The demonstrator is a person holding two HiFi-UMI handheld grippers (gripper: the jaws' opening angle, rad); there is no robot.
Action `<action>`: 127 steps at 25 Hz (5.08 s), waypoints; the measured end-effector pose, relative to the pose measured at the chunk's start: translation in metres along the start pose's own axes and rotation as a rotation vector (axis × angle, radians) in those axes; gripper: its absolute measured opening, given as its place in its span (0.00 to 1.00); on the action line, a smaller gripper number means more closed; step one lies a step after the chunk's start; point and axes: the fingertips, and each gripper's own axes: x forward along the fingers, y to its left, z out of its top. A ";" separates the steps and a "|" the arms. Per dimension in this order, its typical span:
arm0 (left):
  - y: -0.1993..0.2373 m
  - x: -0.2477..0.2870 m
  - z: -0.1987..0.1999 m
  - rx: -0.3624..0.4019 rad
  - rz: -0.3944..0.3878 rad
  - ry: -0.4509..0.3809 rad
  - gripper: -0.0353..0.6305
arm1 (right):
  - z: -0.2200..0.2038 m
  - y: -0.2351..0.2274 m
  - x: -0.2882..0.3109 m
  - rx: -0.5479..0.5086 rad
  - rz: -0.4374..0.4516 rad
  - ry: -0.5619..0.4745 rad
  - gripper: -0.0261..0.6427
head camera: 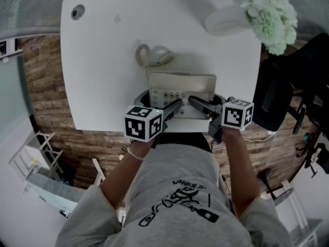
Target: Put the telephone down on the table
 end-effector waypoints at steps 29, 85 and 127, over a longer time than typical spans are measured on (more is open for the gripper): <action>0.004 0.001 -0.002 0.017 0.031 0.014 0.74 | -0.002 -0.002 -0.002 -0.032 -0.067 0.002 0.51; 0.008 0.002 -0.004 0.044 0.097 0.039 0.74 | -0.002 -0.008 0.000 -0.063 -0.188 0.037 0.52; -0.066 -0.080 0.077 0.288 -0.078 -0.247 0.52 | 0.052 0.040 -0.084 -0.417 -0.392 -0.273 0.45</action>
